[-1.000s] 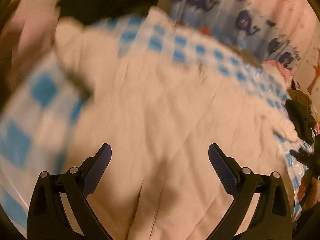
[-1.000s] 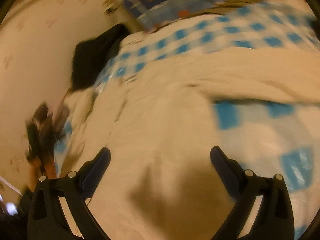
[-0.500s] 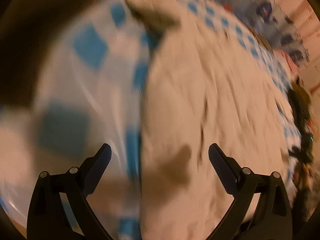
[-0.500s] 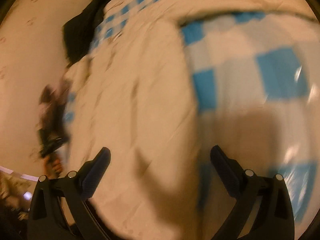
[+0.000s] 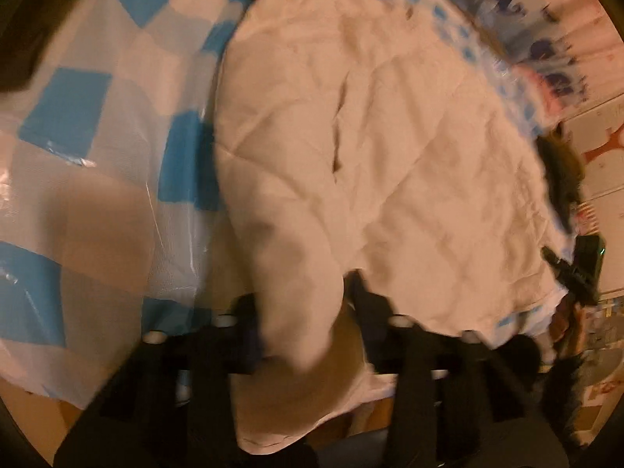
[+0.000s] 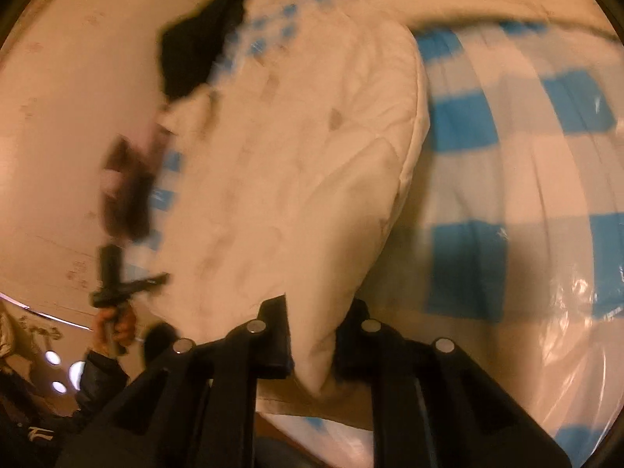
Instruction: Fold large clothes
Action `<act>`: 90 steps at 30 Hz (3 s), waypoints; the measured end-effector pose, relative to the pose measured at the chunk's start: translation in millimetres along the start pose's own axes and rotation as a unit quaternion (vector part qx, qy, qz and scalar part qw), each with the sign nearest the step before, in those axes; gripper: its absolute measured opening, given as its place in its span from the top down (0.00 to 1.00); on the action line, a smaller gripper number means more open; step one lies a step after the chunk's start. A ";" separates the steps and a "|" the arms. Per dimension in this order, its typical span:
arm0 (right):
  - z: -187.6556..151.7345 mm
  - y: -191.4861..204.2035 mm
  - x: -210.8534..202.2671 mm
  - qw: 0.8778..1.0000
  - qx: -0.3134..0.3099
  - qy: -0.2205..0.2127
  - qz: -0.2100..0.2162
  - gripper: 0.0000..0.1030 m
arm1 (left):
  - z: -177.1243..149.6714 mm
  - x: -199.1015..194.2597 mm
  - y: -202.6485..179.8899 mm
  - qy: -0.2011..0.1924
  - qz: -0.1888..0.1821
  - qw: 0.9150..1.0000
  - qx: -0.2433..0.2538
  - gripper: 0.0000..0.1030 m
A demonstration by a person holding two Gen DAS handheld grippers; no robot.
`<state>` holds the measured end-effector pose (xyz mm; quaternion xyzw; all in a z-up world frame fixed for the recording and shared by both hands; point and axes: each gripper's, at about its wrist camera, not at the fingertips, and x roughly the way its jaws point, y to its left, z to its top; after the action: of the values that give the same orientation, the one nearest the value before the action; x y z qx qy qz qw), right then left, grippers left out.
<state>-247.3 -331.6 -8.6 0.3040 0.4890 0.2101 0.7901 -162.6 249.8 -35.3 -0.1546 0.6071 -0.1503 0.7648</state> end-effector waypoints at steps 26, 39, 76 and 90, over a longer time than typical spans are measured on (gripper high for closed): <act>93.9 -221.2 -172.6 0.902 0.286 -0.320 0.041 0.29 | 26.9 13.2 -199.6 -0.203 0.023 0.959 0.197 0.12; 173.9 -323.4 -156.5 0.883 0.330 -0.333 -0.038 0.29 | 87.5 133.9 -230.3 -0.179 -0.072 0.969 0.157 0.12; 199.2 -296.9 -167.1 0.884 0.213 -0.398 -0.119 0.85 | 93.1 140.7 -231.3 -0.181 -0.076 0.969 0.148 0.10; 197.1 -320.7 -149.2 0.882 0.259 -0.383 -0.096 0.85 | 92.8 141.6 -231.2 -0.180 -0.076 0.970 0.147 0.10</act>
<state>-123.3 -712.8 -65.8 0.5062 0.2123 -0.1333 0.8252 -51.0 -14.1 -43.4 -0.1108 0.4167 -0.2656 0.8623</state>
